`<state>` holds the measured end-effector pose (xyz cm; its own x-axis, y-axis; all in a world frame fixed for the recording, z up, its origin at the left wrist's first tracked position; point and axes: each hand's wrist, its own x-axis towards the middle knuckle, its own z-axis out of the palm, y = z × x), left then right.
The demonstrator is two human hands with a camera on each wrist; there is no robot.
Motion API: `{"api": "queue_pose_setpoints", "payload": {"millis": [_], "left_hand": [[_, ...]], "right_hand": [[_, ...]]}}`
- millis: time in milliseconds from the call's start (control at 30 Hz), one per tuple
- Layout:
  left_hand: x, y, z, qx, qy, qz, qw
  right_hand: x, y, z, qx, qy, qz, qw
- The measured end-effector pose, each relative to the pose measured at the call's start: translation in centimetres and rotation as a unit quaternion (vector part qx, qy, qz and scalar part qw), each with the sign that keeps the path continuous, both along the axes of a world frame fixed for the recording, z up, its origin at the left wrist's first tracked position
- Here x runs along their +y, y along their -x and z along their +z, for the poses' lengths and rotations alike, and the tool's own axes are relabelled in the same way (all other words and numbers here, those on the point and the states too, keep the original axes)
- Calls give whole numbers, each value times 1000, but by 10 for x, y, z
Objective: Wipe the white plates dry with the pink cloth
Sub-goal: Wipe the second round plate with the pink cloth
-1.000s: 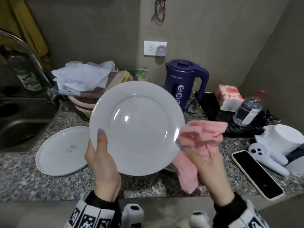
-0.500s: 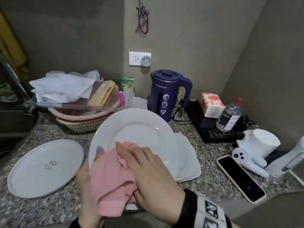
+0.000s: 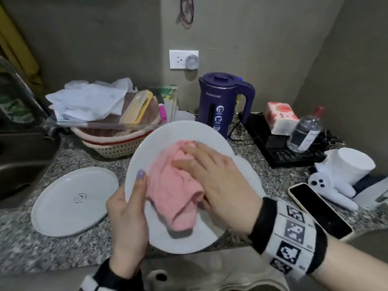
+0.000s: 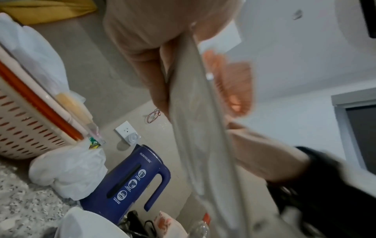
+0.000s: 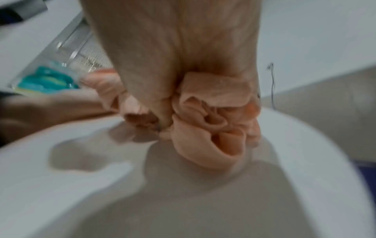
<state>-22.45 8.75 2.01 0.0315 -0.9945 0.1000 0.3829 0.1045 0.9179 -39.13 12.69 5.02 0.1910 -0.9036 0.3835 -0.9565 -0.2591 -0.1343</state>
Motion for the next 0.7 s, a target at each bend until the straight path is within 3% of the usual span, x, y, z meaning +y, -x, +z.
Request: {"api": "queue_pose_setpoints", "payload": {"millis": [67,100,200,267,367,467,567,633,700], "left_hand": [[6,3,4,-12,10,-8,1000],[8,3,5,-18,6,-3,1000],[14,1,-2,-56,-1,-18,998],[16,-1,-4,-68,-9,-14,998],[12,-6,0,-28,-9,20,999],[12,-4,12,4,-17,37,999],[9,-3,11,-40,16,42,998],[9,-4,7,-62,26,41,997],[11,-9,4,-57,24,46,997]], "right_hand": [[-10,14,19,-2,25,-99,995],[-9,11,23,-6,12,-111,994],[10,-26,8,-46,-66,19,997],[14,-34,6,-38,-60,49,996],[-1,5,23,14,11,-68,998],[6,27,15,55,17,-170,984],[31,-26,-20,22,-3,-72,997],[30,-44,-22,0,10,0,1000],[11,-24,-3,-27,30,-28,999]]}}
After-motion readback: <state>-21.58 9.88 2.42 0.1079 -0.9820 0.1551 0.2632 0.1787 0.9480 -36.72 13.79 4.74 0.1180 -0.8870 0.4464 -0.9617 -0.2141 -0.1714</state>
